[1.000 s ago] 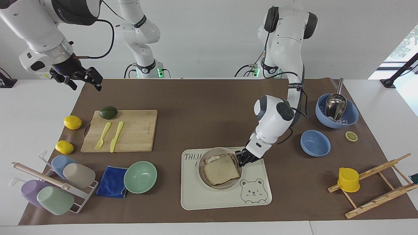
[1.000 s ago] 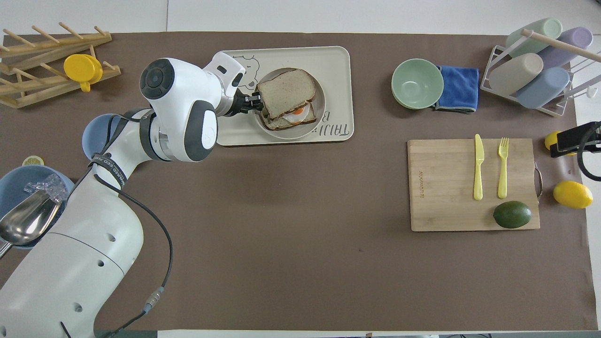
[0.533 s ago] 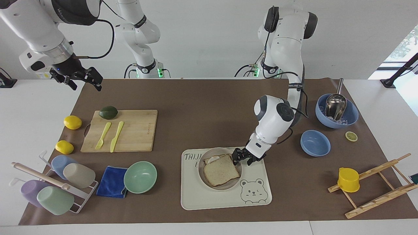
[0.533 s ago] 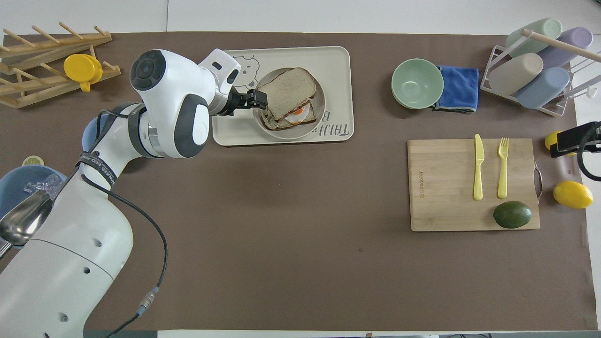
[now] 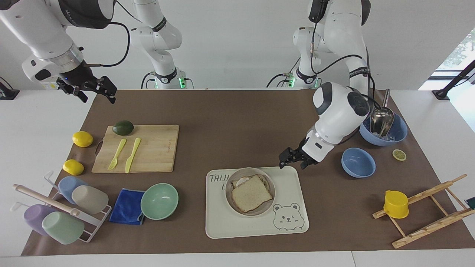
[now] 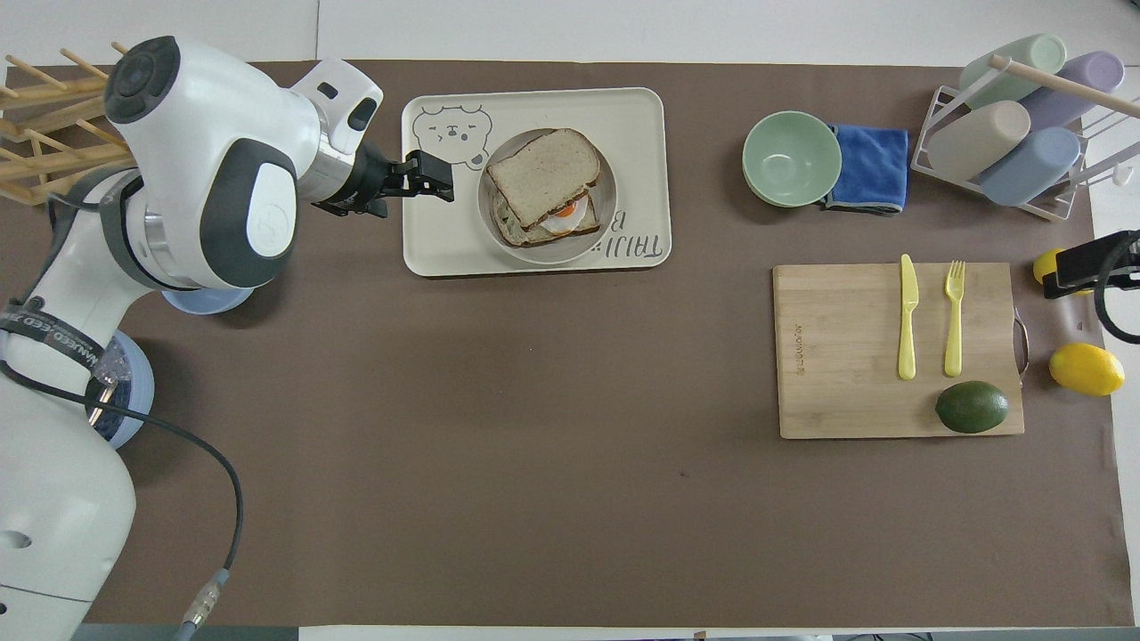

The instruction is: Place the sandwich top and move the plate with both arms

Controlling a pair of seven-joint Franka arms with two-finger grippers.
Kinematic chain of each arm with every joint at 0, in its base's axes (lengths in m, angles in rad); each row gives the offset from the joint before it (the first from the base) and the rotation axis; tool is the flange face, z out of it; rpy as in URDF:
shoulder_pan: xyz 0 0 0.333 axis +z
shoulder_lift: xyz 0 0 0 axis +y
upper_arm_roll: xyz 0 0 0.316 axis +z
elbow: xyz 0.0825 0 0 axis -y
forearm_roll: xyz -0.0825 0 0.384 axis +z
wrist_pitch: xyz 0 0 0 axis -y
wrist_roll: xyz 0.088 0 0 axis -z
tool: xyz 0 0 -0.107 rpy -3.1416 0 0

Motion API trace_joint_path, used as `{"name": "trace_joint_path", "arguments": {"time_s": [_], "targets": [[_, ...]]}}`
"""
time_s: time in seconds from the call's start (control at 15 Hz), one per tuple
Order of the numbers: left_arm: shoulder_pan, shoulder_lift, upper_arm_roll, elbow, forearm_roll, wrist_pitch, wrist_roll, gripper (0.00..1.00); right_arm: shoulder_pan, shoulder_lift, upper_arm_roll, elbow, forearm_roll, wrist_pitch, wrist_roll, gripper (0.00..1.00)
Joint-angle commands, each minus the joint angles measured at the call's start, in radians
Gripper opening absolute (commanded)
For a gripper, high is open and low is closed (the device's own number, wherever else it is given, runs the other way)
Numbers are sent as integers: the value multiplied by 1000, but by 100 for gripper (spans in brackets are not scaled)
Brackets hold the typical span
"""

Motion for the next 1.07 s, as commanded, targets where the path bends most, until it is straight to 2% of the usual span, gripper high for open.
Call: {"name": "trace_joint_path", "arguments": {"time_s": [0.0, 0.2, 0.4, 0.53, 0.8, 1.0], "targets": [[53, -98, 5, -18, 57, -119, 7, 100, -3, -22, 0, -16, 15, 14, 22, 100], [85, -173, 24, -18, 145, -199, 0, 100, -4, -20, -1, 8, 13, 16, 19, 100], [134, -262, 51, -20, 182, -302, 8, 100, -4, -14, 0, 21, 13, 17, 18, 100], [144, -316, 51, -23, 263, -365, 10, 100, -4, -14, -1, 19, 15, 16, 19, 100], [144, -470, 49, -147, 324, -419, 37, 100, -4, -19, -3, 14, 15, 14, 22, 100], [142, -511, 40, -198, 326, -440, 132, 100, -6, -22, -1, 7, 15, 14, 22, 100]]}}
